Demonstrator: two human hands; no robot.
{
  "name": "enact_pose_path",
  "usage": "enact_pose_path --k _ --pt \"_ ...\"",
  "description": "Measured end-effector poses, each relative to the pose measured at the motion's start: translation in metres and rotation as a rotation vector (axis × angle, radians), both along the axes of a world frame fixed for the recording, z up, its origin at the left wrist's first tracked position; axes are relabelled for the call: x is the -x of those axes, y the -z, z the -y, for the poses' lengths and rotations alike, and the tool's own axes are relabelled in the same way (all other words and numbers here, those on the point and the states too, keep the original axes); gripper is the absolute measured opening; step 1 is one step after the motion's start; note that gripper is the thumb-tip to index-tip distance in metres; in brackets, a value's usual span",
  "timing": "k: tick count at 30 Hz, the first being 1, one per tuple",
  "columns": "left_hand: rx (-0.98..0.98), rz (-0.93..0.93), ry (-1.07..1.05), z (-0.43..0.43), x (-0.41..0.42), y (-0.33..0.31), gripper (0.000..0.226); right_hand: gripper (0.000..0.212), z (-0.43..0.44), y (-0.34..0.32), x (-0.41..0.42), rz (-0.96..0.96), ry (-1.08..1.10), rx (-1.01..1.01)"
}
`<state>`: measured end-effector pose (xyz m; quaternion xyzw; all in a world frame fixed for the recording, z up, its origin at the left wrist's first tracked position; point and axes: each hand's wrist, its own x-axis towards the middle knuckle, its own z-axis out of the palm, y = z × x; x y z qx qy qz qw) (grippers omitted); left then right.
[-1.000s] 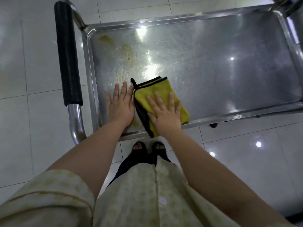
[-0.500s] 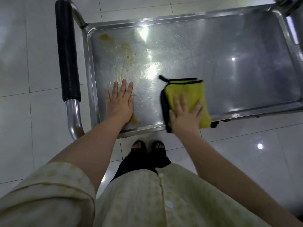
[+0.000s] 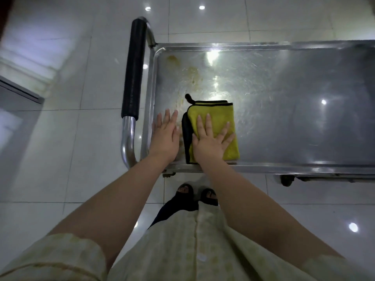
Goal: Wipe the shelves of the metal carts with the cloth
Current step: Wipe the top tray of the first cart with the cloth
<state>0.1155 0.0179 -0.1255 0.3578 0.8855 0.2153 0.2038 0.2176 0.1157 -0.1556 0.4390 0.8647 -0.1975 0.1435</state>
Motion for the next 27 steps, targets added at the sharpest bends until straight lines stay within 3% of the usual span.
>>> enact_pose_path --k 4,6,9,13,20,27 --pt "-0.076 0.049 -0.071 0.008 0.008 -0.006 0.049 0.063 0.040 0.000 0.024 -0.024 -0.392 -0.008" --pt "-0.067 0.056 -0.091 0.010 0.013 -0.006 0.048 0.063 0.035 -0.002 0.019 -0.077 -0.475 0.043" --pt "0.063 -0.036 -0.003 0.005 0.011 0.001 0.050 0.057 -0.008 0.001 -0.002 -0.178 -0.338 -0.005" --pt "0.384 -0.201 0.268 -0.023 -0.021 0.019 0.066 0.055 -0.071 0.012 -0.037 -0.092 -0.159 -0.130" --pt "0.435 -0.197 0.086 0.000 -0.050 0.031 0.079 0.056 -0.107 0.021 -0.030 -0.060 -0.257 -0.199" --pt "0.452 -0.201 0.031 0.000 -0.052 0.033 0.082 0.058 -0.126 0.020 -0.007 -0.086 -0.303 -0.217"
